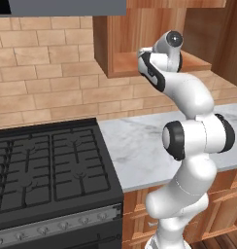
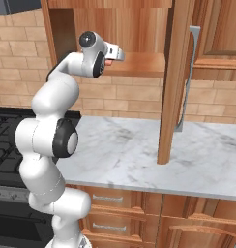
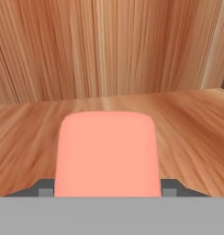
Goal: Pick up the bar soap and bar soap from the sink, and place them back in the cabinet, and close the cabinet door.
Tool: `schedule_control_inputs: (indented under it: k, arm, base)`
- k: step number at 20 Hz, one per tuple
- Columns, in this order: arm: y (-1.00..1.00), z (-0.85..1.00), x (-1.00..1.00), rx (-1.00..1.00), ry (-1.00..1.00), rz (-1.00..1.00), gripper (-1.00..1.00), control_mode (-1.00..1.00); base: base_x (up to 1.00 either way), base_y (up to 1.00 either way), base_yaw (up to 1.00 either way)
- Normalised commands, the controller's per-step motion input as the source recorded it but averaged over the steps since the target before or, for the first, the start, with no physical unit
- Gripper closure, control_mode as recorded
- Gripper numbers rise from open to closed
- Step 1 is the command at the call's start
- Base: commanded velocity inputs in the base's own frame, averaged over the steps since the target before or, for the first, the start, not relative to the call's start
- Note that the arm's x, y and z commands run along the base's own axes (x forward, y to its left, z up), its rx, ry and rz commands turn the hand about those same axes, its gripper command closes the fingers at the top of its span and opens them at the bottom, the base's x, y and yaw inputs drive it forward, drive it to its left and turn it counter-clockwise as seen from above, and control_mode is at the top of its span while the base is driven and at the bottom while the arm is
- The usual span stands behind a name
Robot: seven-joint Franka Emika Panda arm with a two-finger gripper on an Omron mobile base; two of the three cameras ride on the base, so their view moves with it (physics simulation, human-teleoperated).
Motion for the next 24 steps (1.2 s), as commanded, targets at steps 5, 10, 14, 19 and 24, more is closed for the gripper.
schedule_control_inputs:
  k: [5, 10, 14, 19, 24]
  arm:
    - [0.00, 0.00, 0.00, 0.00, 0.00, 0.00, -1.00, -1.00]
    - [0.00, 0.00, 0.00, 0.00, 0.00, 0.00, -1.00, -1.00]
    - [0.00, 0.00, -0.03, 0.00, 0.00, 0.00, -1.00, -1.00]
    - [0.00, -0.07, -0.29, 0.00, 0.00, 0.00, -1.00, -1.00]
    - [0.00, -0.11, -0.42, 0.00, 0.00, 0.00, -1.00, -1.00]
  base:
    - [0.00, 0.00, 0.00]
    - [0.00, 0.00, 0.00]
    - [0.00, 0.00, 0.00]
    - [0.00, 0.00, 0.00]
    - [0.00, 0.00, 0.00]
